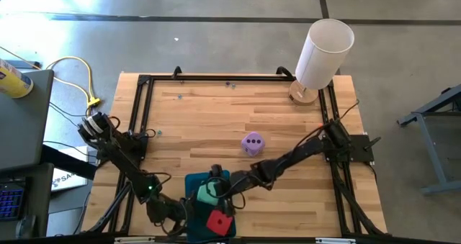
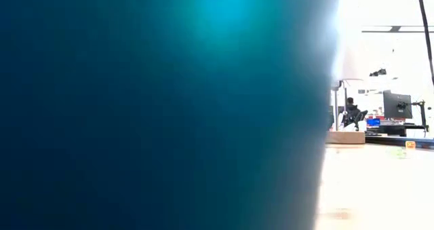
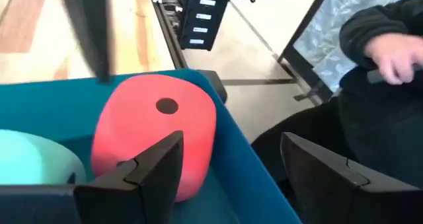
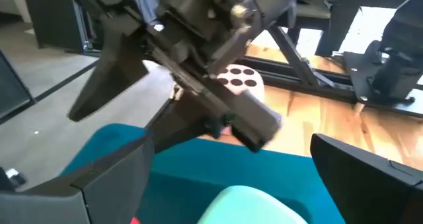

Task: Pick & Place Dice
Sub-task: Put the small light blue die into the blue bin

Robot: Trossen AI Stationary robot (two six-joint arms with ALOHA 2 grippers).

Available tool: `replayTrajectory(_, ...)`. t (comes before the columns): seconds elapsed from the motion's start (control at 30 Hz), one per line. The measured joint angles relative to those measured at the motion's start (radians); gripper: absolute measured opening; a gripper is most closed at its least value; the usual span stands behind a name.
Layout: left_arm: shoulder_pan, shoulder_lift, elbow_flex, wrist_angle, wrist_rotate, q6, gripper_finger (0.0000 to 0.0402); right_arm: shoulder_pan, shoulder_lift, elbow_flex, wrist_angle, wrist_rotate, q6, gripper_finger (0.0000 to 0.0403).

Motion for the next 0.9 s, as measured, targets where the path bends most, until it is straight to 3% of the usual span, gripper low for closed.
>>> replayTrajectory(0.13,0.000,-0.016,0.000,-0.002,-0.011,0.063,0.0246,0.002,-0.008,-0.002,-0.006,-0.005,-0.002,0.0398)
replayTrajectory(0.3,-0.021,-0.072,0.000,0.000,-0.104,0.159,0.0246,0.025,-0.068,-0.002,-0.046,0.055,-0.026,0.0398)
replayTrajectory(0.43,-0.069,-0.122,0.001,0.001,-0.248,0.250,0.0246,0.080,-0.130,-0.003,-0.192,0.214,-0.042,0.0398)
replayTrajectory(0.7,-0.183,-0.197,0.002,-0.072,-0.643,0.320,0.0246,0.224,-0.222,-0.003,-0.552,0.707,0.129,0.0398)
replayTrajectory(0.9,-0.153,-0.312,0.002,-0.319,-0.699,0.135,0.0241,0.288,-0.268,-0.003,-0.826,0.887,0.348,0.0398)
